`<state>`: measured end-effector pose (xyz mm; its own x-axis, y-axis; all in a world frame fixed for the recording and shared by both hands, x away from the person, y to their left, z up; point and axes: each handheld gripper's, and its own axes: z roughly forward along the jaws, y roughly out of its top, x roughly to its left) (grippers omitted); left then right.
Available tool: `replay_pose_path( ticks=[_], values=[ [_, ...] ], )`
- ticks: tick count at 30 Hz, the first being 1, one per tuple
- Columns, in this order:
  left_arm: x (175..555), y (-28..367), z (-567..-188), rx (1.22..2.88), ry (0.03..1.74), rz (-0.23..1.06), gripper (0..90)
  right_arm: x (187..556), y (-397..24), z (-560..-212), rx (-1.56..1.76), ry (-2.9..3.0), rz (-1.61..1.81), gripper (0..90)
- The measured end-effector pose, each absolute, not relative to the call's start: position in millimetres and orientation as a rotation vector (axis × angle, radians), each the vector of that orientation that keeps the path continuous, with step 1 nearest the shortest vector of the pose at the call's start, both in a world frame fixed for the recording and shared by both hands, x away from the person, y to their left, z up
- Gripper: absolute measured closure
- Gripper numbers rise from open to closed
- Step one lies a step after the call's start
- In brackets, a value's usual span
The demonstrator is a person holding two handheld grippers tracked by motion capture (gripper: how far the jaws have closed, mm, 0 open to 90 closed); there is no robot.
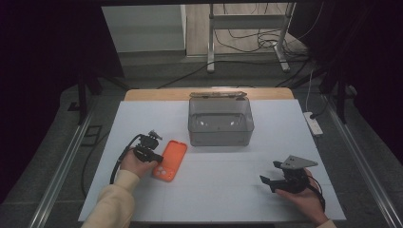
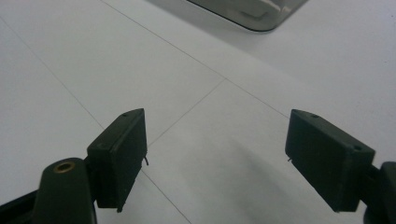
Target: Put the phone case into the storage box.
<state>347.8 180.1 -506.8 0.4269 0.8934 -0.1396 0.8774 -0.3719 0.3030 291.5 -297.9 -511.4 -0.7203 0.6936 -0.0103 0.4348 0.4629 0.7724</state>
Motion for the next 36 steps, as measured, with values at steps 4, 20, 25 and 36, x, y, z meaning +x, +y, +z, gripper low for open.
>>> replay_pose_path(
  ticks=[4, 20, 25, 36],
  values=[
    [347.5, 180.1, -506.8, 2.354, 1.528, 0.071, 83.4, 291.7, -298.0, -511.5, 0.959, 2.392, 1.124, 20.8],
    [346.5, 173.7, -506.1, 2.357, 1.58, 0.122, 87.4, 291.2, -298.2, -511.1, 0.954, 2.389, 1.113, 20.8],
    [345.2, 172.7, -506.3, 2.338, 1.593, 0.134, 87.9, 291.1, -297.7, -511.2, 0.951, 2.389, 1.117, 20.8],
    [340.8, 173.6, -504.1, 2.308, 1.583, 0.181, 88.9, 291.3, -298.3, -510.8, 0.955, 2.386, 1.112, 20.8]
  ],
)
